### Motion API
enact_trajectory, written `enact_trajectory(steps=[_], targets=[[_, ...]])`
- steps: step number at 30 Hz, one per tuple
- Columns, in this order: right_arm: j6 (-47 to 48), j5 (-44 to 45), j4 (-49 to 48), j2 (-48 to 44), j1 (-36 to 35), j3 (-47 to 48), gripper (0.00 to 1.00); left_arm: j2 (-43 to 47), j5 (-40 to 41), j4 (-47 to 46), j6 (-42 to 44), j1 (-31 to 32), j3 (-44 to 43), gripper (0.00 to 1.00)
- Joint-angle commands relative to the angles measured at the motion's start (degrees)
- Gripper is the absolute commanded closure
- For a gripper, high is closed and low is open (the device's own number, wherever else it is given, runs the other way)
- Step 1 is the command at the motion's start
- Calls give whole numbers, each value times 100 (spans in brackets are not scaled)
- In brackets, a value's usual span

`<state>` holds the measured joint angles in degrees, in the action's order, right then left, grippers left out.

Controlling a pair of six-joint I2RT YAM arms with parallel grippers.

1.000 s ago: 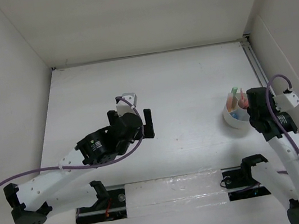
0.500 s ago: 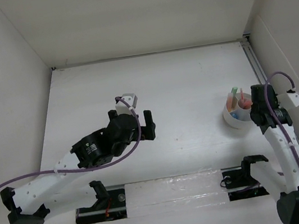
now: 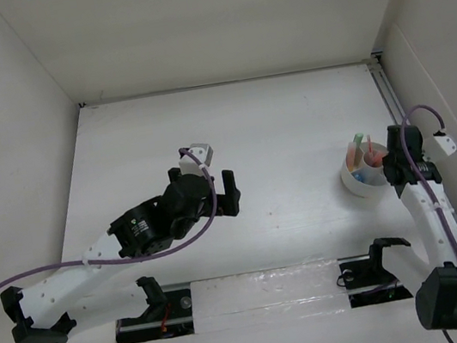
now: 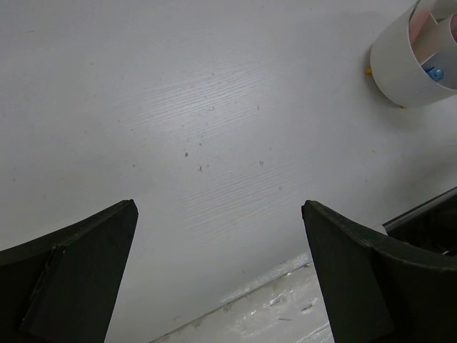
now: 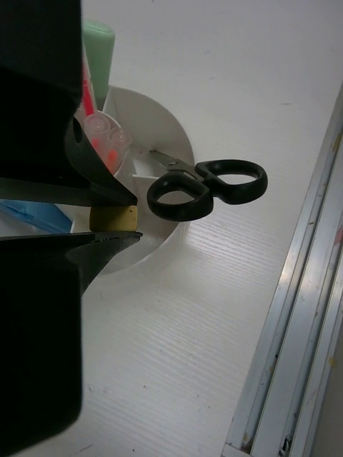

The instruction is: Sort the stationery into containers

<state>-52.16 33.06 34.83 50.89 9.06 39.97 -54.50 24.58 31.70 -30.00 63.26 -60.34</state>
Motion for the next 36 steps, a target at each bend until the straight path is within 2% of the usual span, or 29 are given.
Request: enact_trajectory(steps=[1,20,23,29,36], targets=[[285,-194,-635,96,131,2,100,71,-41,-217,108,10,109,0],[514,-502,-934,263,298,-217,99,124,-199,-270,266,10,110,0],[566,-555,-934,263,298,-217,96,124,-252,-270,266,10,110,0],[619,-607,-934,210,298,-217,78,124,-304,-270,266,10,110,0],[619,-713,-881,-44,298,-217,73,124,-365,-270,266,10,110,0]])
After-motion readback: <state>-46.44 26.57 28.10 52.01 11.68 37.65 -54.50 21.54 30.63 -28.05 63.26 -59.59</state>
